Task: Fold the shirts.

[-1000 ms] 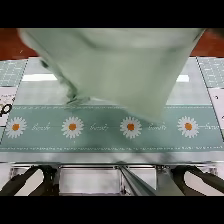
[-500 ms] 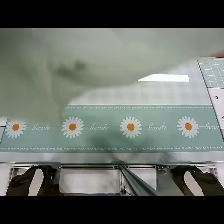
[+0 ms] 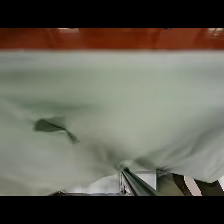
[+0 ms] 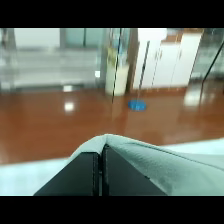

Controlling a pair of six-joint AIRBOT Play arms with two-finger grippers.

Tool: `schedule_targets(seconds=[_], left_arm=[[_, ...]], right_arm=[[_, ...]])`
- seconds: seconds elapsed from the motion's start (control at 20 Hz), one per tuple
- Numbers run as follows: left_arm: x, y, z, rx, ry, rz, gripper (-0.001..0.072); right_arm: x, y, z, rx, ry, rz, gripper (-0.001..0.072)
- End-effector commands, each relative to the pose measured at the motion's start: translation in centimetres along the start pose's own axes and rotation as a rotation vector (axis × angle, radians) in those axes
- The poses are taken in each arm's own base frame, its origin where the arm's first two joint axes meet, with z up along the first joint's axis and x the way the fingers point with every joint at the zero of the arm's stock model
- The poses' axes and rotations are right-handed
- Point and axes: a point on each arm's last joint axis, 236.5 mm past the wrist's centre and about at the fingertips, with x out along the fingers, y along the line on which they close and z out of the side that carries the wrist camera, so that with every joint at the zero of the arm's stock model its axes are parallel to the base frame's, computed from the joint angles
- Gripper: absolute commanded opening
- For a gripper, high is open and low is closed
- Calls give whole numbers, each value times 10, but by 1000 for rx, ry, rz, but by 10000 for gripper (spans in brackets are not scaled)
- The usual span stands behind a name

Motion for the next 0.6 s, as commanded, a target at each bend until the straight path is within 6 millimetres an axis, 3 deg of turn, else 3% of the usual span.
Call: schedule_targets(seconds=[0.0,0.2,0.35,0.45,0.55], left_arm=[[74,20,-58,-38,154,37,19],[203,39,-133,-79,319,65,19],[294,53,-174,-137,319,86,19],[343,66,-211,-146,324,104,19],[380,83,-252,-152,344,130,19]], right_arm=[[67,-3,-43,71,150,72,31],[182,-32,-115,128,353,100,31],[266,-53,-156,173,471,120,31],[321,-67,-178,233,497,117,31],[370,-84,-202,298,508,94,31]])
